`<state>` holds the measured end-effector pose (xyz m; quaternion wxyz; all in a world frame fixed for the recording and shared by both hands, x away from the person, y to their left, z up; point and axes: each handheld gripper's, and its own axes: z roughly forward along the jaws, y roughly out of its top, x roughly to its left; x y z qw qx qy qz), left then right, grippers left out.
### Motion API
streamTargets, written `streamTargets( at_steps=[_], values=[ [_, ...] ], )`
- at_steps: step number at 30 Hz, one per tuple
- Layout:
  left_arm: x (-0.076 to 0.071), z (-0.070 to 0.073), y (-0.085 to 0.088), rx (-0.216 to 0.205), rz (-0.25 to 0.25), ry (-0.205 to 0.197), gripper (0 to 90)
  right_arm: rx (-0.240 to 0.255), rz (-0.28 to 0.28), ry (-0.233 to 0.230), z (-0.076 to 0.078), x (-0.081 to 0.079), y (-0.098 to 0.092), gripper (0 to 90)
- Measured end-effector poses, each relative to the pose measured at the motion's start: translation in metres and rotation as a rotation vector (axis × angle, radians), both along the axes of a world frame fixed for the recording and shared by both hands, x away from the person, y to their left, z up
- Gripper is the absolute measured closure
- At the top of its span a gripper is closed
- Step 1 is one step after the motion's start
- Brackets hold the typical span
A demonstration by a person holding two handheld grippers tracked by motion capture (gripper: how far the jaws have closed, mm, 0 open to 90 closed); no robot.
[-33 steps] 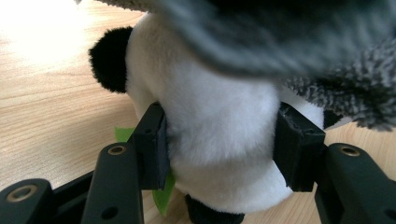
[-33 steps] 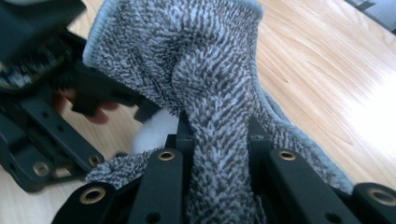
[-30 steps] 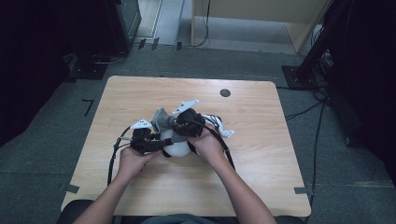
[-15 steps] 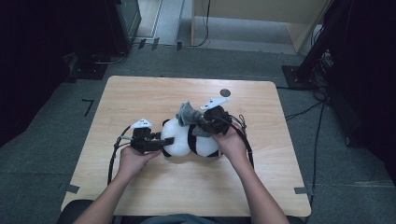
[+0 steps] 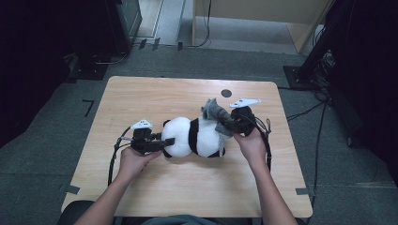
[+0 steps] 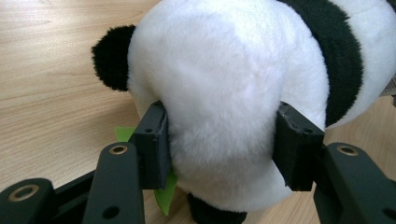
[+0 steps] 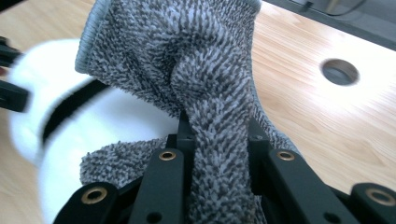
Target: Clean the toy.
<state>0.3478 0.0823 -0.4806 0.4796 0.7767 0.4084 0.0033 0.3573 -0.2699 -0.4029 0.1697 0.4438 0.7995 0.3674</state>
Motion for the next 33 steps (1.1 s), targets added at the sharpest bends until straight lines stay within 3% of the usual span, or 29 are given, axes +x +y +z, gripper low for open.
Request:
streamTargets(
  at_steps=[1, 2, 4, 6, 8, 11, 16, 20, 21, 24, 26, 27, 28, 31, 33],
  values=[
    [0.000, 0.000, 0.000, 0.000, -0.002, -0.001, 45.0, -0.030, -0.020, 0.024, -0.009, 0.000, -0.007, 76.3],
    [0.000, -0.001, 0.000, -0.002, -0.004, -0.004, 44.9, -0.019, -0.018, 0.043, -0.014, 0.001, -0.011, 76.3],
    [0.000, -0.001, 0.001, -0.005, -0.005, -0.008, 44.8, 0.009, -0.011, 0.045, -0.020, 0.000, -0.015, 76.3],
    [0.000, -0.001, 0.001, -0.003, -0.008, -0.017, 44.7, 0.090, -0.032, 0.078, -0.031, 0.000, -0.026, 76.3],
    [0.000, -0.002, 0.001, -0.002, -0.010, -0.019, 44.5, 0.095, -0.042, 0.083, -0.031, 0.000, -0.029, 76.4],
    [0.000, -0.002, 0.002, -0.005, -0.015, -0.020, 44.5, 0.111, -0.050, 0.046, -0.020, -0.002, -0.031, 76.4],
    [-0.001, -0.002, 0.002, -0.015, -0.012, -0.025, 44.5, 0.126, -0.033, -0.018, 0.012, -0.005, -0.023, 76.4],
    [-0.001, -0.002, 0.001, -0.019, -0.010, -0.029, 44.4, 0.121, 0.001, -0.039, 0.029, -0.004, -0.009, 76.4],
    [-0.002, -0.002, 0.001, -0.021, -0.009, -0.031, 44.4, 0.113, 0.037, -0.052, 0.039, -0.003, 0.006, 76.4],
    [-0.002, -0.001, 0.001, -0.021, -0.010, -0.031, 44.4, 0.104, 0.080, -0.051, 0.046, -0.001, 0.028, 76.4],
    [-0.002, -0.001, 0.001, -0.022, -0.008, -0.034, 44.4, 0.092, 0.116, -0.049, 0.047, 0.001, 0.046, 76.3],
    [-0.002, -0.001, 0.001, -0.022, -0.008, -0.034, 44.5, 0.092, 0.116, -0.049, 0.047, 0.001, 0.046, 76.3],
    [-0.002, -0.001, 0.001, -0.021, -0.009, -0.035, 44.5, 0.081, 0.148, -0.034, 0.045, 0.004, 0.066, 76.3],
    [-0.002, -0.001, 0.000, -0.019, -0.011, -0.040, 44.5, 0.068, 0.171, -0.021, 0.042, 0.007, 0.080, 76.3],
    [-0.003, 0.000, 0.000, -0.018, -0.011, -0.044, 44.5, 0.054, 0.210, -0.002, 0.036, 0.009, 0.103, 76.3]
  ],
)
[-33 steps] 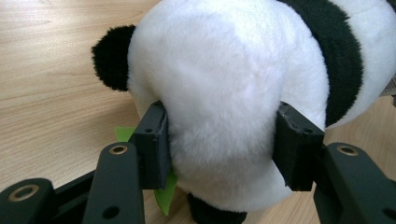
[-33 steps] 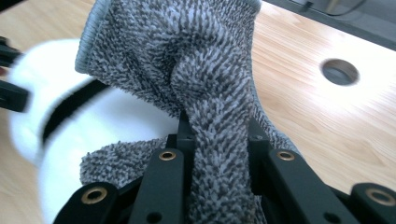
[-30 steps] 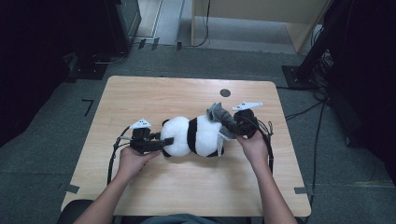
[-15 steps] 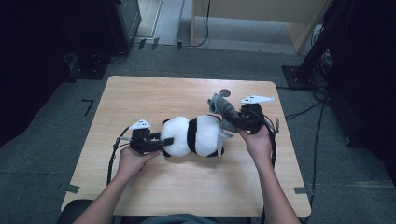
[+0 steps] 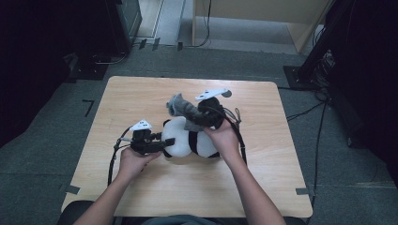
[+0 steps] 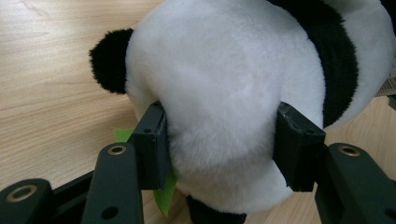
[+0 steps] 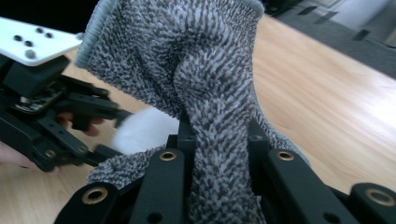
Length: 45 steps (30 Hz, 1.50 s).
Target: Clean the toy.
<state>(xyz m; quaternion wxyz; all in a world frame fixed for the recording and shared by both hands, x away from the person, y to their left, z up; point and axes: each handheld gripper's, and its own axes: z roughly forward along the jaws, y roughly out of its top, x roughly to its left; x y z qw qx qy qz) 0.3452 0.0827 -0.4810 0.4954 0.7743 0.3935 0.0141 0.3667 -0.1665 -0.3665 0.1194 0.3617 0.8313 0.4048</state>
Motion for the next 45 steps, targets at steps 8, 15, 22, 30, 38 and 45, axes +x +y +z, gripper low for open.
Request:
streamTargets(
  at_steps=[8, 15, 22, 30, 38, 45],
  values=[
    [0.000, 0.001, 0.000, 0.007, 0.003, -0.003, 44.5, -0.046, 0.073, 0.057, -0.023, 0.004, 0.046, 76.2],
    [0.001, -0.001, -0.001, 0.015, 0.017, 0.013, 44.1, -0.047, 0.079, 0.077, -0.040, 0.003, 0.049, 76.1],
    [0.002, -0.001, -0.001, 0.019, 0.017, 0.020, 44.4, -0.085, 0.075, 0.054, -0.041, -0.005, 0.033, 76.2],
    [0.002, 0.000, -0.001, 0.012, 0.012, 0.016, 44.7, -0.097, 0.030, 0.045, -0.036, -0.011, -0.003, 76.4],
    [0.002, 0.000, -0.001, -0.002, 0.013, 0.020, 44.9, -0.070, -0.045, 0.022, -0.025, -0.019, -0.049, 76.5],
    [0.003, 0.000, 0.000, -0.002, 0.014, 0.018, 45.0, -0.027, -0.125, 0.033, -0.026, -0.019, -0.082, 76.4]
  ],
)
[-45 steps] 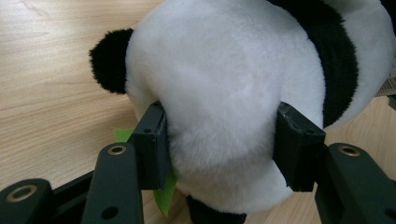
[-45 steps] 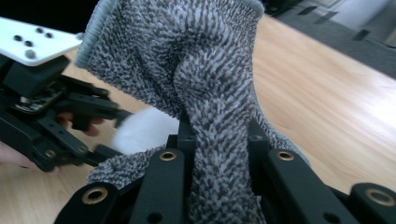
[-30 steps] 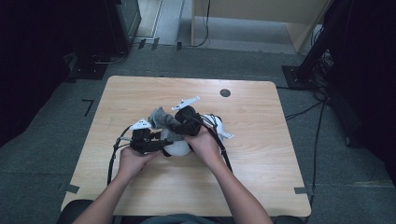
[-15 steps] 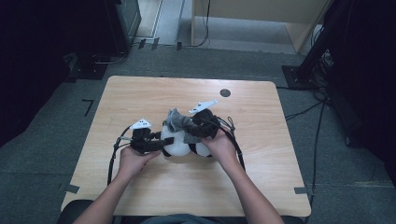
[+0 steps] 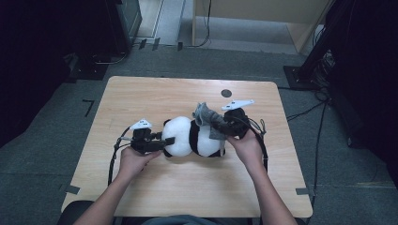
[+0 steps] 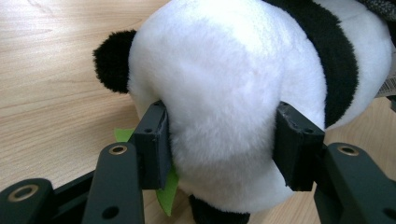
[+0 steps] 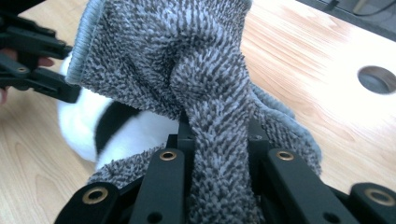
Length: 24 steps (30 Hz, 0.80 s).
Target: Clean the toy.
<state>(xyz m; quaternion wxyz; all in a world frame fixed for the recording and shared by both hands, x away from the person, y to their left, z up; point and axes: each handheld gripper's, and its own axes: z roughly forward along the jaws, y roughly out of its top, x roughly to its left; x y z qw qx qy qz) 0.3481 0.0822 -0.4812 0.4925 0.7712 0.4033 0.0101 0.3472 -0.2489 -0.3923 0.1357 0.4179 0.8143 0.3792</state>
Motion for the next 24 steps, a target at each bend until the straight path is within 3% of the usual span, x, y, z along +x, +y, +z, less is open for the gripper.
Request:
streamTargets(
  at_steps=[10, 13, 18, 24],
  values=[
    [-0.001, -0.001, 0.000, -0.001, -0.001, -0.001, 45.1, 0.046, -0.083, 0.019, -0.017, -0.003, -0.030, 76.3],
    [-0.001, -0.001, 0.000, 0.000, -0.001, -0.002, 45.2, 0.038, -0.096, 0.025, -0.023, -0.004, -0.035, 76.4],
    [-0.001, -0.002, 0.001, -0.005, -0.004, -0.007, 45.2, 0.094, -0.113, 0.046, -0.035, -0.006, -0.043, 76.5],
    [-0.001, -0.002, 0.001, -0.007, -0.003, -0.011, 45.1, 0.078, -0.134, 0.085, -0.048, -0.003, -0.047, 76.5]
  ],
)
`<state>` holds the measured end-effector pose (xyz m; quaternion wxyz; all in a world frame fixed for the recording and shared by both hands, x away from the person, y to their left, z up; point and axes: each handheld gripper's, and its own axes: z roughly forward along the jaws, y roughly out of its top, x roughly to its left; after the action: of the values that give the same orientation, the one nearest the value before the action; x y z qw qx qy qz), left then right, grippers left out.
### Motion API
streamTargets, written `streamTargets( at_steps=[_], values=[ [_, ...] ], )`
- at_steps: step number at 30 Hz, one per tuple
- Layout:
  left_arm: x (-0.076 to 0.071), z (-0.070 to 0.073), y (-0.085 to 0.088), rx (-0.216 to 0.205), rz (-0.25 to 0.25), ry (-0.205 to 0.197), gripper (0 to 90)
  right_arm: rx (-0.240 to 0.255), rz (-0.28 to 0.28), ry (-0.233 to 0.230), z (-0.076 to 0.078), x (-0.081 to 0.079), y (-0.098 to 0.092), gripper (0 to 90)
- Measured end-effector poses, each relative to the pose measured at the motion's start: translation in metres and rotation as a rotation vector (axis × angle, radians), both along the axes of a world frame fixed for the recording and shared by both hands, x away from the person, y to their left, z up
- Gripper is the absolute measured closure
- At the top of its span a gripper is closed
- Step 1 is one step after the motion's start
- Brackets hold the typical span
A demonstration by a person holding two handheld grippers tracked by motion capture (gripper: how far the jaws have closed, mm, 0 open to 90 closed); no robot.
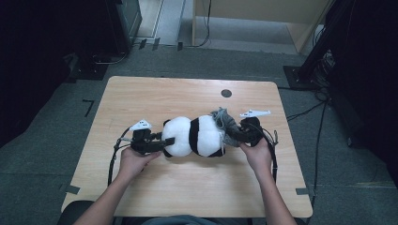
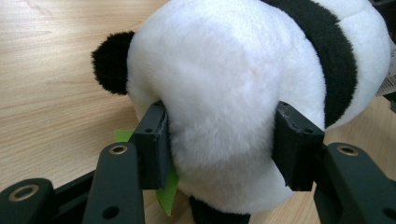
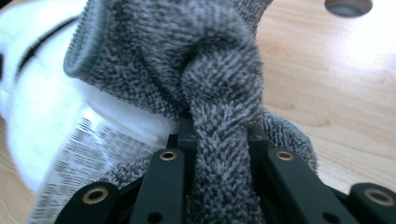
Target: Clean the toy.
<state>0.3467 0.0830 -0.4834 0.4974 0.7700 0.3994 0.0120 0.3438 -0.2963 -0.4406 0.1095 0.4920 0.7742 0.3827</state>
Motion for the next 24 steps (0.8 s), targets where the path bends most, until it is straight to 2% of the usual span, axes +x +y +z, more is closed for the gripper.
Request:
streamTargets(
  at_steps=[2, 8, 10, 17, 18, 19, 22, 24],
  values=[
    [0.000, 0.000, 0.000, 0.003, -0.002, -0.003, 45.0, 0.007, -0.002, 0.004, -0.001, 0.000, -0.001, 76.5],
    [0.000, 0.000, 0.001, -0.001, -0.013, -0.016, 44.4, -0.014, -0.011, 0.000, 0.001, -0.001, -0.005, 76.5],
    [-0.001, 0.001, 0.001, 0.003, -0.017, -0.017, 44.5, 0.009, -0.011, -0.016, 0.008, -0.003, -0.007, 76.5],
    [-0.002, 0.002, 0.001, 0.003, -0.014, -0.014, 44.4, 0.024, 0.015, -0.116, 0.046, -0.015, 0.001, 76.5],
    [-0.002, 0.002, 0.001, 0.000, -0.011, -0.013, 44.4, 0.024, 0.015, -0.116, 0.046, -0.015, 0.001, 76.5],
    [-0.002, 0.002, 0.001, 0.001, -0.012, -0.014, 44.4, 0.027, 0.033, -0.143, 0.058, -0.019, 0.007, 76.5],
    [-0.002, 0.003, 0.001, 0.002, -0.012, -0.012, 44.2, 0.028, 0.054, -0.163, 0.066, -0.022, 0.014, 76.5],
    [-0.002, 0.003, 0.001, 0.001, -0.011, -0.012, 44.2, 0.026, 0.098, -0.182, 0.076, -0.027, 0.028, 76.5]
  ],
)
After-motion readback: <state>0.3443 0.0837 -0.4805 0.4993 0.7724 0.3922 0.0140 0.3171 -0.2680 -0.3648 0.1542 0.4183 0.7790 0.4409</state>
